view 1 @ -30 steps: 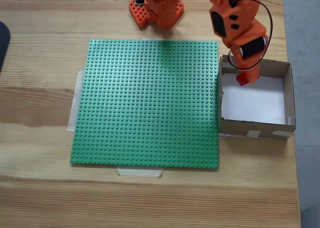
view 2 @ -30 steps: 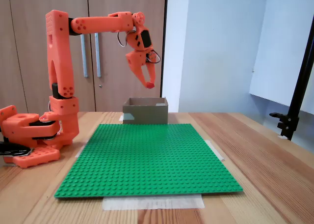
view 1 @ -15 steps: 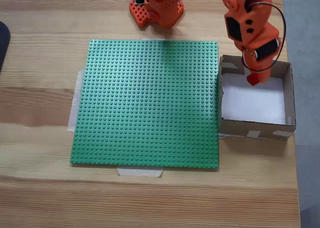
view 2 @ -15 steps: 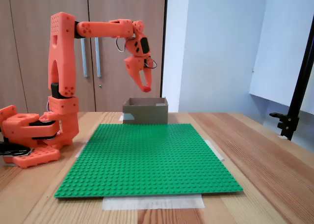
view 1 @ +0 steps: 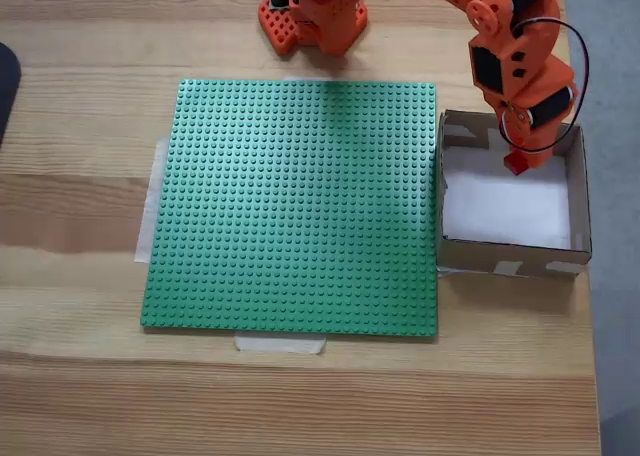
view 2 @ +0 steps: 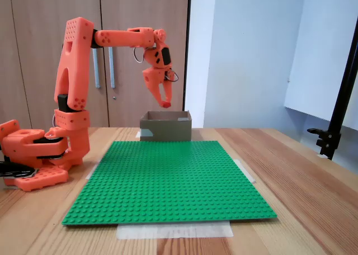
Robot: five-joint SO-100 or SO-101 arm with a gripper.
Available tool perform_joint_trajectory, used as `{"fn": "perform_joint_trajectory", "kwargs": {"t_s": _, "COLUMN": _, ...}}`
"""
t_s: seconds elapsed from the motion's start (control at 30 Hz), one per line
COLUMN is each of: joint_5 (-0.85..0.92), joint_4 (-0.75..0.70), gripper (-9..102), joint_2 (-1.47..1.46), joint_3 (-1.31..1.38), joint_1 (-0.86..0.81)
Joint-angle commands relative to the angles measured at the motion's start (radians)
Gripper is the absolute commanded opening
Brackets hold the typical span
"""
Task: Pick the red lego block and put it in the box.
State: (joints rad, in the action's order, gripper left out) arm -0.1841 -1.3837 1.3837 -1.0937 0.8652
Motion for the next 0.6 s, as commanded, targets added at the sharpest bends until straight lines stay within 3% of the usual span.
{"fn": "perform_joint_trajectory", "kwargs": {"t_s": 0.0, "joint_5": 0.009, "joint_4": 0.011, "gripper": 10, "joint_2": 0.006, "joint_3": 0.041, "joint_1": 0.000}}
{"fn": "perform_joint_trajectory", "kwargs": {"t_s": 0.57, "joint_5": 0.018, "joint_4": 0.049, "gripper": 11, "joint_2": 0.006, "joint_3": 0.008, "joint_1": -0.002}}
